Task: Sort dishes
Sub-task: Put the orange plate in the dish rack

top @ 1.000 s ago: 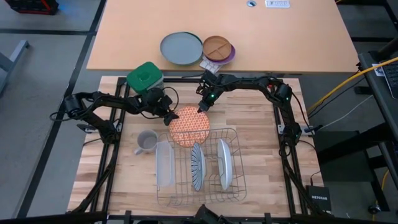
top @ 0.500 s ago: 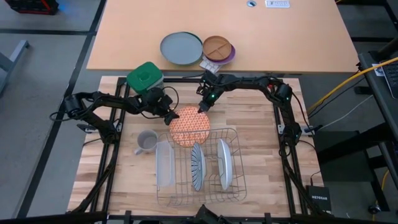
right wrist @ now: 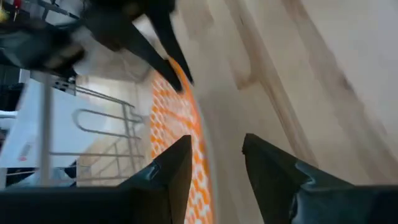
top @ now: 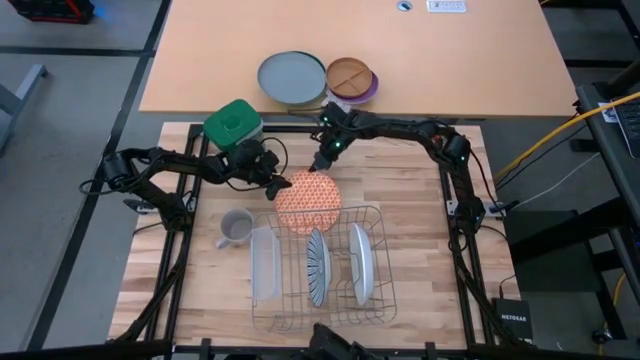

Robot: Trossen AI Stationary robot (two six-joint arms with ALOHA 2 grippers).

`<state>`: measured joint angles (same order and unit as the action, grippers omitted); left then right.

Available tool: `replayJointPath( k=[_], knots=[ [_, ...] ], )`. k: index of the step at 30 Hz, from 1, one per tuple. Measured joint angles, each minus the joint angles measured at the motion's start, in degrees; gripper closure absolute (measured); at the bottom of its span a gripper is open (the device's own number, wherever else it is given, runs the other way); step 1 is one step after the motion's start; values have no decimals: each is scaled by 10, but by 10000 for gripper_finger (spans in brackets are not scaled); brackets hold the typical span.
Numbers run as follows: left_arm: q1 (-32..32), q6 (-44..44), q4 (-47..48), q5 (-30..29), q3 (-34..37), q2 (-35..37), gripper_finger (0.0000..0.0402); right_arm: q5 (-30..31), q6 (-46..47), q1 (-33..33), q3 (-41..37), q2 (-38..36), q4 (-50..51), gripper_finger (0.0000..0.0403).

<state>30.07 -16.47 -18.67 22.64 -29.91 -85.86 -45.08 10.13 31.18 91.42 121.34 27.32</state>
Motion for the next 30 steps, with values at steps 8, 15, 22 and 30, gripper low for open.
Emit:
replayJointPath(
  k=[8,15,22,30],
  knots=[
    [-1,10,-52,-2,1,-1,400,0,-18,1,98,-4,44,255],
    [0,50,-73,-8,-16,2,400,22,-74,1,219,-4,155,255],
    [0,114,-71,-26,-57,5,400,69,-106,1,334,-4,260,255],
    [1,200,-71,-38,-107,5,400,84,-107,11,432,-5,351,256]
  ],
)
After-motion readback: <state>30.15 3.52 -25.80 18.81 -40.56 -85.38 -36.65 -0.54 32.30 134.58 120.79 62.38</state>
